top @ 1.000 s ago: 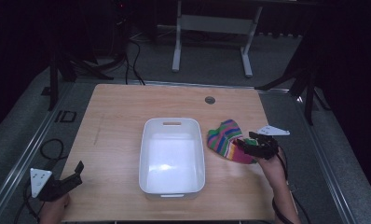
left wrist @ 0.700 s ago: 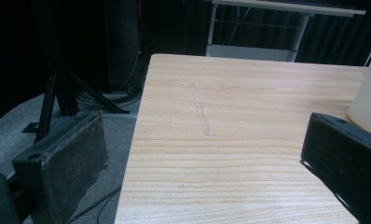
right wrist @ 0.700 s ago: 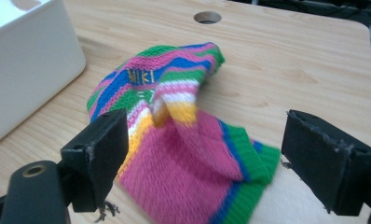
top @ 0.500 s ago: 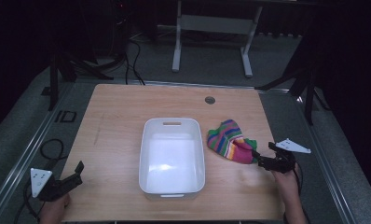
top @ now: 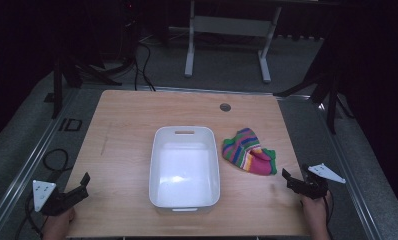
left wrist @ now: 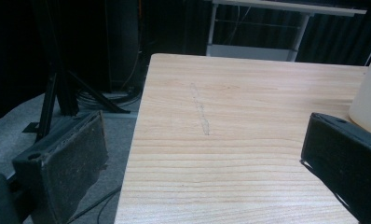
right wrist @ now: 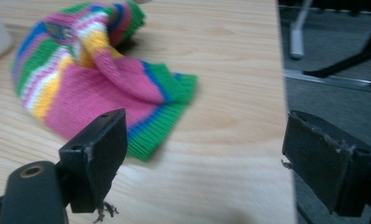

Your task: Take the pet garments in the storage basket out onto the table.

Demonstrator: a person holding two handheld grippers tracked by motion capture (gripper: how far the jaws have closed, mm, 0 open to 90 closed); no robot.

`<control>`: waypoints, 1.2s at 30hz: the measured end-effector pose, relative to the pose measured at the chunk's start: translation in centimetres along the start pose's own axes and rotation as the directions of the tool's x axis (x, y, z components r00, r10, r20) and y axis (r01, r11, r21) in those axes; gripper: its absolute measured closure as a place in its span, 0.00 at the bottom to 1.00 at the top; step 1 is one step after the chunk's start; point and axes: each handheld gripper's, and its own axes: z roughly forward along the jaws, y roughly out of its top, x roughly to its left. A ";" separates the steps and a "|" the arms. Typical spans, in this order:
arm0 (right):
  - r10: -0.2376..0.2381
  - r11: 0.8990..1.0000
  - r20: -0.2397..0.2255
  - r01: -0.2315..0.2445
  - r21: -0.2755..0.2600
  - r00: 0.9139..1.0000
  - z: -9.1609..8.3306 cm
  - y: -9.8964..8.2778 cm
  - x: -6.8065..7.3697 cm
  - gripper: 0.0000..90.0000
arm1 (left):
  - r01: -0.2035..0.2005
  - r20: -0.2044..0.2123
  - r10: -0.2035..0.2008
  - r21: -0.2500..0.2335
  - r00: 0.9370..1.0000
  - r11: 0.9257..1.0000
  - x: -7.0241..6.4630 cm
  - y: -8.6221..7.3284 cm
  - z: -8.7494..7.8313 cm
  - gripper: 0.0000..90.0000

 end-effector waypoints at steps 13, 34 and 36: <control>0.051 0.997 0.091 -0.046 -0.065 0.995 -2.0 -2.0 -0.4 0.16 | -0.001 0.000 0.001 -0.001 1.000 1.000 0.0 0.0 0.0 0.01; 0.105 0.986 0.137 -0.085 -0.143 0.985 -3.6 -3.0 -1.0 0.16 | -0.001 -0.003 0.001 0.000 1.000 1.000 0.0 0.0 0.0 0.01; 0.107 0.986 0.135 -0.088 -0.142 0.985 -3.6 -3.0 -1.0 0.16 | 0.000 -0.003 0.000 -0.002 1.000 1.000 0.0 0.0 0.0 0.01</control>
